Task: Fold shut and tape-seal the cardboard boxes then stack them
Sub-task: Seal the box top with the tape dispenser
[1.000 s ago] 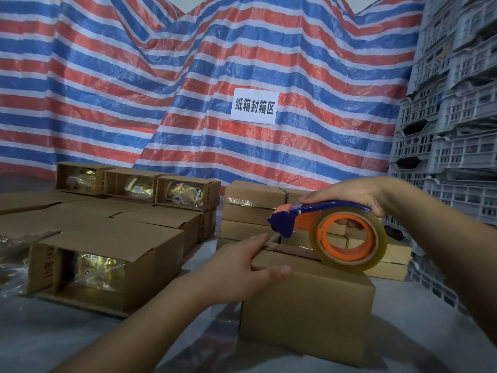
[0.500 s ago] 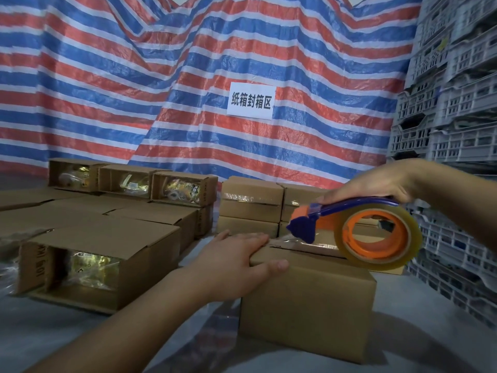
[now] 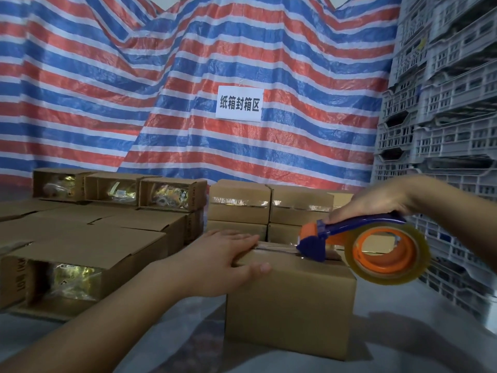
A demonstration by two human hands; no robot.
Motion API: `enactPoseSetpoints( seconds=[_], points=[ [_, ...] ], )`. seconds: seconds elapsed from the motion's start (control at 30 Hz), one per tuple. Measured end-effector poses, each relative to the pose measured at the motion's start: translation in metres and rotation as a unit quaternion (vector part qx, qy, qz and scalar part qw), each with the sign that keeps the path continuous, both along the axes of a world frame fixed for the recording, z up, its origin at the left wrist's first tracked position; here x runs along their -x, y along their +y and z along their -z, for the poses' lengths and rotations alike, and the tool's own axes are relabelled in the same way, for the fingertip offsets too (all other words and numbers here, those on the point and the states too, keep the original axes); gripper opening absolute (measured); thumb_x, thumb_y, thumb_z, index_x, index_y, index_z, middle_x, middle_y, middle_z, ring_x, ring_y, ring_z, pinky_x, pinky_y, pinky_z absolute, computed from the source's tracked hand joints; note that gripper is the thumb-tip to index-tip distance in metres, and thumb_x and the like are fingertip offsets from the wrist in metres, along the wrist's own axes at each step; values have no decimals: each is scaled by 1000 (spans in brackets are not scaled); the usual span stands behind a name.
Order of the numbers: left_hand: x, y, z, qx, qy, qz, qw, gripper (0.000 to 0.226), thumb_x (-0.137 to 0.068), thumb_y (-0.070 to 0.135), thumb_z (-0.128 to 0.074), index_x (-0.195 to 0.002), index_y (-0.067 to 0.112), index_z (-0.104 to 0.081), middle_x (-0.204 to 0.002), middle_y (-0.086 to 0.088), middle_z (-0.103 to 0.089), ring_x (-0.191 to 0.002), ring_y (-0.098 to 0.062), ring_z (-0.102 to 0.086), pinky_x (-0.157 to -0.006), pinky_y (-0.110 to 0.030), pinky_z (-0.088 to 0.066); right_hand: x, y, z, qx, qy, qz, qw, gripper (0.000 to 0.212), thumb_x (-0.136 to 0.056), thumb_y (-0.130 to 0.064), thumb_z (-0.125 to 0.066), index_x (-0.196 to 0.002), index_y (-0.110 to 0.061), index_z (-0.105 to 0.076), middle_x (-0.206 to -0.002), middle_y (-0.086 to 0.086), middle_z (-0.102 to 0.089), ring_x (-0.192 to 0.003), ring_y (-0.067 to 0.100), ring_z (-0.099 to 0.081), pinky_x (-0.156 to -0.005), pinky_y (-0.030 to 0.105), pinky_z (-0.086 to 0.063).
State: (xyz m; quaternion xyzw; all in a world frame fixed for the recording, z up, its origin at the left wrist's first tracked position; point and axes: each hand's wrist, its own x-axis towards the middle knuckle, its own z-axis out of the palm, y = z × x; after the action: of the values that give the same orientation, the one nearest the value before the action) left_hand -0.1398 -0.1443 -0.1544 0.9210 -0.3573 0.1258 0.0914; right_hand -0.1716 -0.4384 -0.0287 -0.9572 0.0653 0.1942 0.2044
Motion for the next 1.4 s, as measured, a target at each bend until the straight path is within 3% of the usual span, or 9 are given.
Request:
enactPoseSetpoints(
  seconds=[0.13,0.3,0.43,0.63,0.83,0.93,1.1,1.2,1.4],
  points=[
    [8,-20,-9,-10,-24,10,1000,85,-86,79,-35,-156,36,-11,-163,14,-11,-149,-6,-10,-119,-32,-8,-4,-2,0,-5,15,-5,1000,72,-82,-66,-63,-125,-8,-60,-86,6,-67,-70,17,-65,-69,26,-54],
    [21,-62,-1,-38,-41,14,998,89,-84,80,-39,-153,25,-25,-159,2,-29,-143,-16,-29,-115,-37,-26,-6,-8,7,-38,16,-4,999,60,-79,-69,-65,-101,-14,-75,-79,4,-70,-63,15,-66,-63,24,-55],
    [17,-63,5,-52,-66,5,996,87,-86,78,-37,-155,28,-22,-161,5,-27,-145,-14,-27,-117,-38,-24,-5,-21,13,-15,-55,-2,998,88,-51,-83,-76,-99,-9,-73,-85,8,-74,-70,19,-69,-69,30,-55],
    [19,-61,5,-45,-63,7,997,84,-86,77,-37,-155,32,-20,-161,8,-25,-145,-12,-26,-116,-35,-22,4,-24,8,-12,-96,-26,995,77,-62,-75,-70,-100,-8,-69,-83,6,-74,-68,17,-70,-62,26,-55],
    [21,-59,5,-41,-75,12,996,87,-84,80,-35,-155,34,-17,-162,10,-22,-145,-11,-24,-116,-33,-21,20,-46,-6,-81,-38,-11,996,63,-70,-63,-71,-102,-9,-69,-76,4,-69,-60,15,-64,-56,24,-52],
    [21,-58,6,-44,-72,11,996,87,-84,80,-35,-155,33,-16,-162,10,-20,-145,-11,-23,-115,-32,-20,29,-60,-2,-89,-24,7,996,51,-69,-63,-71,-87,-16,-78,-74,4,-69,-58,14,-64,-55,23,-52],
    [22,-58,7,-41,-74,7,996,91,-84,81,-35,-156,34,-7,-162,13,-19,-145,-8,-23,-115,-30,-21,24,-75,25,-44,-29,12,999,80,-68,-71,-67,-110,-3,-67,-80,5,-67,-66,17,-60,-65,25,-50],
    [22,-59,3,-38,-46,14,998,97,-83,80,-40,-154,38,11,-162,15,-18,-145,-9,-25,-115,-33,-22,23,-80,34,-83,-23,9,996,72,-66,-76,-71,-96,-10,-71,-79,4,-66,-65,17,-59,-66,28,-48],
    [31,-104,-5,-44,-87,53,994,96,-80,84,-39,-155,28,-15,-163,3,-17,-147,-16,-20,-106,-29,-9,20,-85,46,-111,-36,-8,993,85,-62,-80,-72,-107,-7,-69,-84,6,-65,-69,18,-57,-66,26,-49]
  ],
)
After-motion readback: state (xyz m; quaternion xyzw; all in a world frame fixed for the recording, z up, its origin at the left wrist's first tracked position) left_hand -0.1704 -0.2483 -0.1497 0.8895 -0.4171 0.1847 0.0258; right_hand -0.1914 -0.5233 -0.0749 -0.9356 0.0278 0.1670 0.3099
